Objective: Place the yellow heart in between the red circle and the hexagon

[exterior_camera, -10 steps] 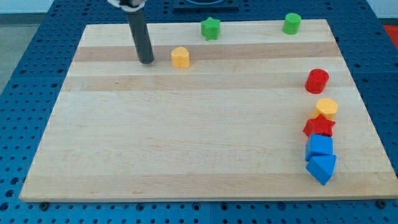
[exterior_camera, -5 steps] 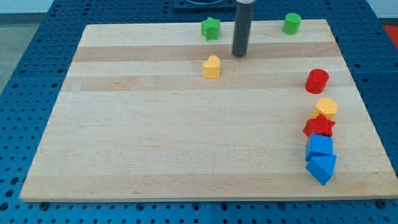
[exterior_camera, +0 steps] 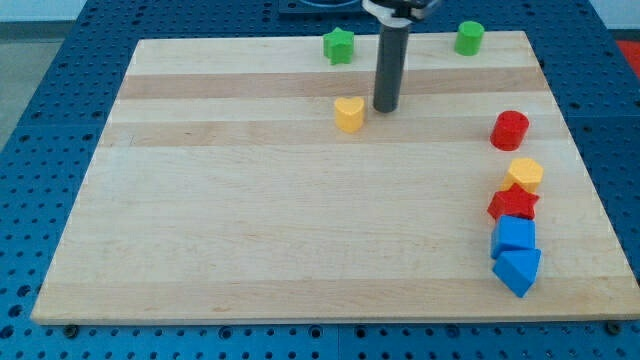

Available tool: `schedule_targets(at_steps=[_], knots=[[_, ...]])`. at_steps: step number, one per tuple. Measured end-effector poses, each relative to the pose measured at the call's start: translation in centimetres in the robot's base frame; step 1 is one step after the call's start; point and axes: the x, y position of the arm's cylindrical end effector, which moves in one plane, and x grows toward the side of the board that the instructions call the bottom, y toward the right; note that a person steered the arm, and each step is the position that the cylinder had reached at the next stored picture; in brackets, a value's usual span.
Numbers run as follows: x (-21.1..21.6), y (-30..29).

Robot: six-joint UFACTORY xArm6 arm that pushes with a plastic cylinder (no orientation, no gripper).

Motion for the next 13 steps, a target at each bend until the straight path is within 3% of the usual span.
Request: schedule_targets(at_steps=[1, 2, 5, 7, 8, 9, 11, 12, 13], knots=[[-2.1, -3.8], [-1.0, -7.0], [5.1, 1.8], [0.9, -2.0], [2.6, -4.8], [5.6, -3.7], [6.6, 6.3], [7.2, 6.5], [5.9, 2.5]])
